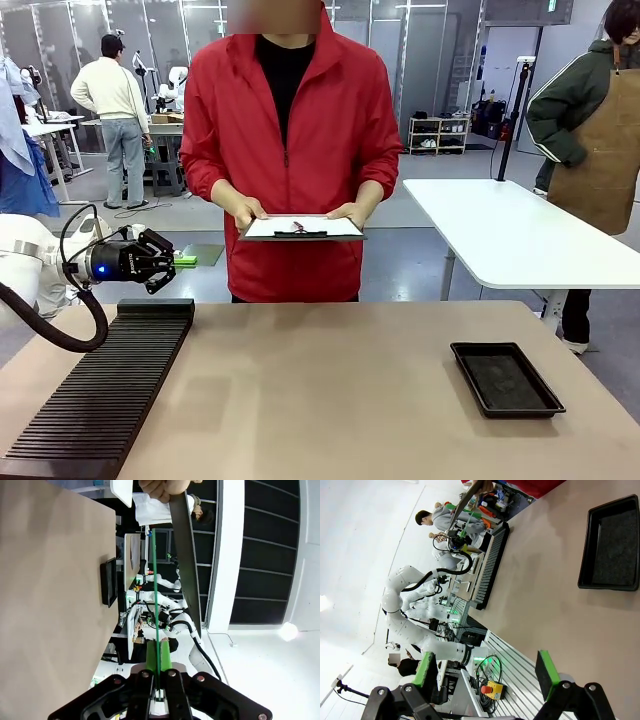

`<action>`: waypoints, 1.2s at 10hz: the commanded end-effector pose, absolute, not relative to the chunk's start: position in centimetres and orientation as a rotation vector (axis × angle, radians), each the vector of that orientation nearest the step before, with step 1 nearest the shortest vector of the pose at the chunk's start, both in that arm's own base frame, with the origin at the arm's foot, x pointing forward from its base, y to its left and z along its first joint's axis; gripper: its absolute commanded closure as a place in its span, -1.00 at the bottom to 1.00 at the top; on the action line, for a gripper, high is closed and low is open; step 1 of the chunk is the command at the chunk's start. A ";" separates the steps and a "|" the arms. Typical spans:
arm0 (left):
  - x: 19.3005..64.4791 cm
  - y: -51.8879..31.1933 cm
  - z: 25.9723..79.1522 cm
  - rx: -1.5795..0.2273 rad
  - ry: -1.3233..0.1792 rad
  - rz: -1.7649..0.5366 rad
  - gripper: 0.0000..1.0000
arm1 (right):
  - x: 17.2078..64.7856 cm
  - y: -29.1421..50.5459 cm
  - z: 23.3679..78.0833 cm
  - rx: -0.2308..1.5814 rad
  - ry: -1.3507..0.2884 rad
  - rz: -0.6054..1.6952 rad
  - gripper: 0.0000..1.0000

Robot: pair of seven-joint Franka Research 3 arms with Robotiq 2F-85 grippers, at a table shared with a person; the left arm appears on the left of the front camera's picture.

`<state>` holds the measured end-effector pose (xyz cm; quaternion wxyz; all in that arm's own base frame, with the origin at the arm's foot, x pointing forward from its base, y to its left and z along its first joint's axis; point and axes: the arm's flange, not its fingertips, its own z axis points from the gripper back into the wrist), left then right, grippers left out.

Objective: Inspect the PCB.
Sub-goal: Release the Blank PCB you were holding.

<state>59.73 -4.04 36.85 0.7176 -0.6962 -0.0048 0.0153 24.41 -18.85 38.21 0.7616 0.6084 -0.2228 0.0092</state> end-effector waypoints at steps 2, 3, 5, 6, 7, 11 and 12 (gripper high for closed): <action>59.5 -4.1 37.1 -1.535 -0.008 0.030 0.94 | 24.4 -18.9 38.4 1.333 -0.493 0.023 -1.00; 59.5 -4.1 37.1 -1.535 -0.008 0.030 0.94 | 24.4 -18.9 38.4 1.333 -0.493 0.023 -1.00; 59.5 -4.1 37.1 -1.535 -0.008 0.030 0.94 | 24.4 -18.9 38.4 1.333 -0.493 0.023 -1.00; 59.5 -4.1 37.1 -1.535 -0.008 0.030 0.94 | 24.4 -18.9 38.4 1.333 -0.493 0.023 -1.00; 59.5 -4.1 37.1 -1.535 -0.008 0.030 0.94 | 24.4 -18.9 38.4 1.333 -0.493 0.023 -1.00; 59.5 -4.1 37.1 -1.535 -0.008 0.030 0.94 | 24.4 -18.9 38.4 1.333 -0.493 0.023 -1.00; 59.5 -4.1 37.1 -1.535 -0.008 0.030 0.94 | 24.4 -18.9 38.4 1.333 -0.493 0.023 -1.00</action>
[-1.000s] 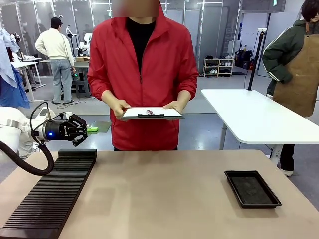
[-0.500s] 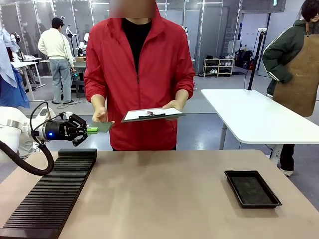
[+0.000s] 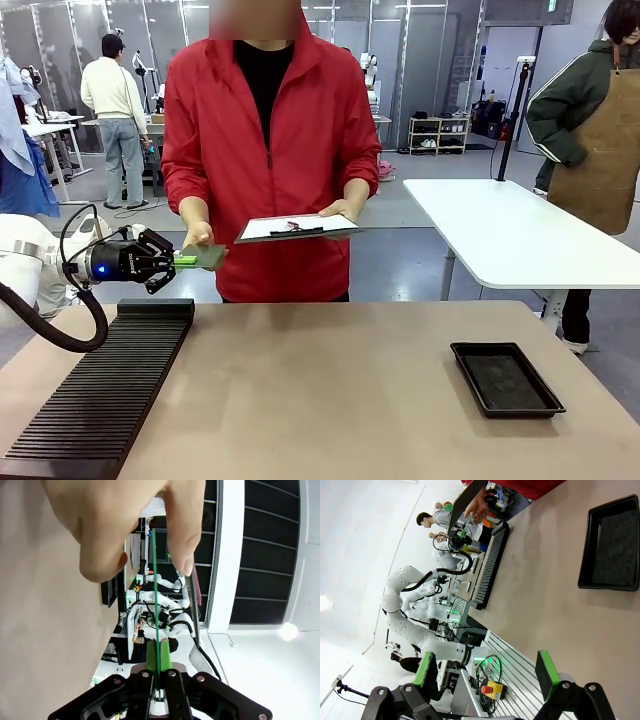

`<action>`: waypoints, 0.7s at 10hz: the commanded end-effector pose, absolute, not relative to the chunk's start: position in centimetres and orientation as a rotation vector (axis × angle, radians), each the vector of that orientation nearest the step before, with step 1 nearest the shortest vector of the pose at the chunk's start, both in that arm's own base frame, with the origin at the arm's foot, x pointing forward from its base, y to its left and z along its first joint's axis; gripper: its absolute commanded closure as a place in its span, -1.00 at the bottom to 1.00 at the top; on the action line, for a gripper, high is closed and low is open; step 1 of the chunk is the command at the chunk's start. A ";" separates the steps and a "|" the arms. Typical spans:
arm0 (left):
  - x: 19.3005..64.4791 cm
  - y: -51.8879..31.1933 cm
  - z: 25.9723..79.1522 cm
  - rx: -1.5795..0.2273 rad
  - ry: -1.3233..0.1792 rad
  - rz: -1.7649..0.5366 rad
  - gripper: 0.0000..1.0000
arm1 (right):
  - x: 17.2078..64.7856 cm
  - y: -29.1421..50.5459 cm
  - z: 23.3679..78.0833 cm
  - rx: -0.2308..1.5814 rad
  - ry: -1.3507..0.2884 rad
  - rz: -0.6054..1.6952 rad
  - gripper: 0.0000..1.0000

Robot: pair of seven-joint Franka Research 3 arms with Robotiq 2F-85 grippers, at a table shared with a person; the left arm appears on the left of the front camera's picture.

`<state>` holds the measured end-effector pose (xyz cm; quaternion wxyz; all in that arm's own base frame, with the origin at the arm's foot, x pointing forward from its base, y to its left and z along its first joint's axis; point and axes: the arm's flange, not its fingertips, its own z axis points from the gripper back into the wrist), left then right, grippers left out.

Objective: Inspect the PCB.
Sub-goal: Release the Blank PCB you were holding.

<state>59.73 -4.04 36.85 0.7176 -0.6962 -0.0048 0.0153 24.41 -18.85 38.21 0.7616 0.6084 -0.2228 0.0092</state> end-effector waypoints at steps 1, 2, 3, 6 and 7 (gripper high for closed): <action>59.5 -4.1 37.1 -1.535 -0.008 0.030 0.94 | 24.4 -18.9 38.4 1.333 -0.493 0.023 -1.00; 59.5 -4.1 37.1 -1.535 -0.008 0.030 0.94 | 24.4 -18.9 38.4 1.333 -0.493 0.023 -1.00; 59.5 -4.1 37.1 -1.535 -0.008 0.030 0.94 | 24.4 -18.9 38.4 1.333 -0.493 0.023 -1.00; 59.5 -4.1 37.1 -1.535 -0.008 0.030 0.94 | 24.4 -18.9 38.4 1.333 -0.493 0.023 -1.00; 59.5 -4.1 37.1 -1.535 -0.008 0.030 0.94 | 24.4 -18.9 38.4 1.333 -0.493 0.023 -1.00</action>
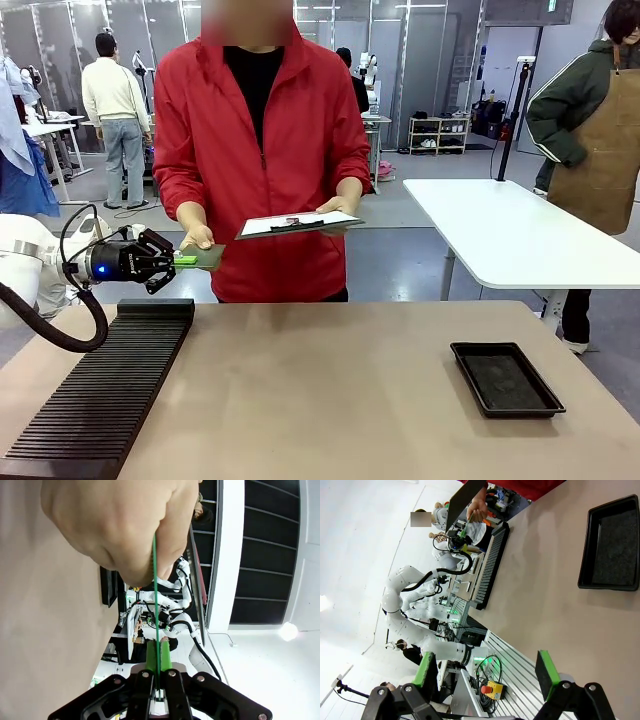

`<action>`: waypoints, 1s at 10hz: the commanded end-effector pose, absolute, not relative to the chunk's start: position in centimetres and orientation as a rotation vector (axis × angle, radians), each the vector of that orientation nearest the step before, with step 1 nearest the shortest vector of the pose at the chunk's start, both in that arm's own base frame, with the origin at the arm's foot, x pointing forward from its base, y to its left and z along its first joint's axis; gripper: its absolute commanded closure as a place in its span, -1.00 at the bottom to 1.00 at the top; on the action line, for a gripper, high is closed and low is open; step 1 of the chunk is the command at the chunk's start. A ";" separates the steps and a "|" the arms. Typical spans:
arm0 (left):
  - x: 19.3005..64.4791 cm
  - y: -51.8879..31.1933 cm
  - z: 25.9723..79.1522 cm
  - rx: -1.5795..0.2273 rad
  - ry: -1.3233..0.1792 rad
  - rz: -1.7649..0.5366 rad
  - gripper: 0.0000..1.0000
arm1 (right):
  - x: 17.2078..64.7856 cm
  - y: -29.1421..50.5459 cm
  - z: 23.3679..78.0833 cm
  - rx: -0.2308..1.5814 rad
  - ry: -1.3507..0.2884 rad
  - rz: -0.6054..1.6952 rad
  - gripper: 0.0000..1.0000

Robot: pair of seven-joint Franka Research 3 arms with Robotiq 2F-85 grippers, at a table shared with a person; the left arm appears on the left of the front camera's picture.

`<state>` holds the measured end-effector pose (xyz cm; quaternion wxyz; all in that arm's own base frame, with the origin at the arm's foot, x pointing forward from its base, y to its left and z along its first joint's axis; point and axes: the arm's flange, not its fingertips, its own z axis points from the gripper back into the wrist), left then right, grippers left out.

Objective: Inspect the PCB.
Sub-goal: Release the Blank PCB you were holding.

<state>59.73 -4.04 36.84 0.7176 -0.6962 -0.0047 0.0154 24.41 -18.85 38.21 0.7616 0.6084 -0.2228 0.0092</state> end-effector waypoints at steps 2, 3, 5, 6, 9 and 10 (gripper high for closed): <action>59.5 -4.1 37.1 -1.535 -0.008 0.030 0.94 | 24.4 -18.9 38.4 1.333 -0.493 0.023 -1.00; 59.5 -4.1 37.1 -1.535 -0.008 0.030 0.94 | 24.4 -18.9 38.4 1.333 -0.493 0.023 -1.00; 59.5 -4.1 37.1 -1.535 -0.008 0.030 0.94 | 24.4 -18.9 38.4 1.333 -0.493 0.023 -1.00; 59.7 -4.0 36.8 -1.540 -0.011 0.034 0.64 | 24.4 -18.9 38.4 1.333 -0.493 0.023 -1.00; 59.5 -4.0 37.0 -1.534 0.017 0.008 0.20 | 24.4 -18.9 38.4 1.333 -0.493 0.023 -1.00; 59.6 -4.1 37.1 -1.536 0.015 0.014 -0.67 | 24.4 -18.9 38.4 1.333 -0.493 0.023 -1.00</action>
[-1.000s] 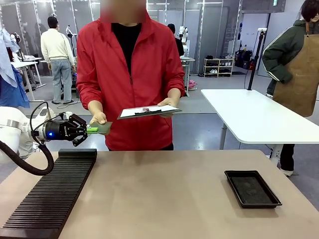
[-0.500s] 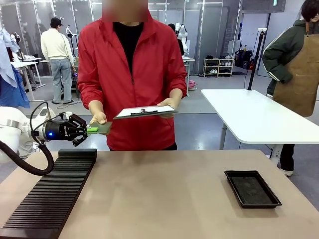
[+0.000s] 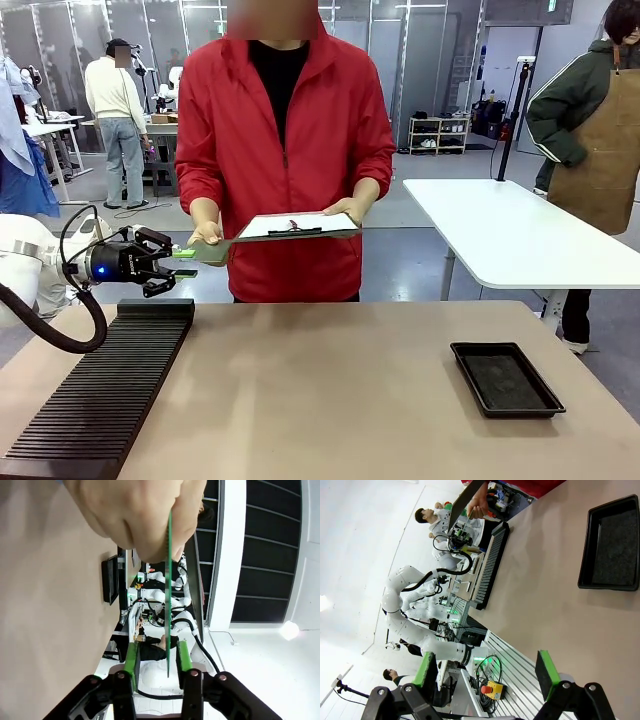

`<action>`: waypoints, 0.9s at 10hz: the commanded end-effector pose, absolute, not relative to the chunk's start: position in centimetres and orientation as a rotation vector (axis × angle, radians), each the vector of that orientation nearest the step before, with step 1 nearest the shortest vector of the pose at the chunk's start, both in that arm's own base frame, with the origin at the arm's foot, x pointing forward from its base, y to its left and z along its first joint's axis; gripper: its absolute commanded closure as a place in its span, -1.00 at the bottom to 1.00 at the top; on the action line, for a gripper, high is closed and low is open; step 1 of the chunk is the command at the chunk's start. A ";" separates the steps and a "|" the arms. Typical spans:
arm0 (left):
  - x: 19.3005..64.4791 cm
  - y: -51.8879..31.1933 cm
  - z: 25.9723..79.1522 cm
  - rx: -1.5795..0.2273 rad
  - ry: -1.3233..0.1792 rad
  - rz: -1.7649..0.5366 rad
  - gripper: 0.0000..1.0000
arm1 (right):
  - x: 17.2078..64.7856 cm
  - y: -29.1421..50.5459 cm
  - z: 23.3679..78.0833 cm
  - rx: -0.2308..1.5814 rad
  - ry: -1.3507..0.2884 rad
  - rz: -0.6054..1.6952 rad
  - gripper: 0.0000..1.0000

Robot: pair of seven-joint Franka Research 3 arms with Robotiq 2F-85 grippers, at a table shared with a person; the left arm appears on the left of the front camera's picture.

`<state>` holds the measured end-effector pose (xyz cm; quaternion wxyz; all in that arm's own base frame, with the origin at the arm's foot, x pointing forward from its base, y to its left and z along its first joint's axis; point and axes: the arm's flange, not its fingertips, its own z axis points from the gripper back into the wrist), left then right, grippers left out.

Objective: Inspect the PCB.
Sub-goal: Release the Blank PCB you were holding.

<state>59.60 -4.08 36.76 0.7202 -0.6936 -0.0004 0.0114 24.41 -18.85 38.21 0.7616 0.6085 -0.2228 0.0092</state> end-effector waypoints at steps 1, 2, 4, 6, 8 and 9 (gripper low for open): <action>59.6 -4.1 37.2 -1.535 0.013 0.017 -0.44 | 24.4 -18.9 38.4 1.333 -0.493 0.023 -1.00; 59.6 -4.0 37.4 -1.534 0.011 0.019 -1.00 | 24.4 -18.9 38.4 1.333 -0.493 0.023 -1.00; 59.6 -3.9 37.5 -1.529 0.017 0.019 -1.00 | 24.4 -18.9 38.4 1.333 -0.493 0.023 -1.00; 59.6 -4.0 37.7 -1.524 0.019 0.018 -0.91 | 24.4 -18.9 38.4 1.333 -0.493 0.023 -1.00; 59.4 -4.3 38.2 -1.578 0.052 0.007 -1.00 | 24.4 -18.9 38.4 1.333 -0.493 0.023 -1.00; 59.4 -4.2 38.2 -1.559 0.033 0.014 -1.00 | 24.4 -18.9 38.4 1.333 -0.493 0.023 -1.00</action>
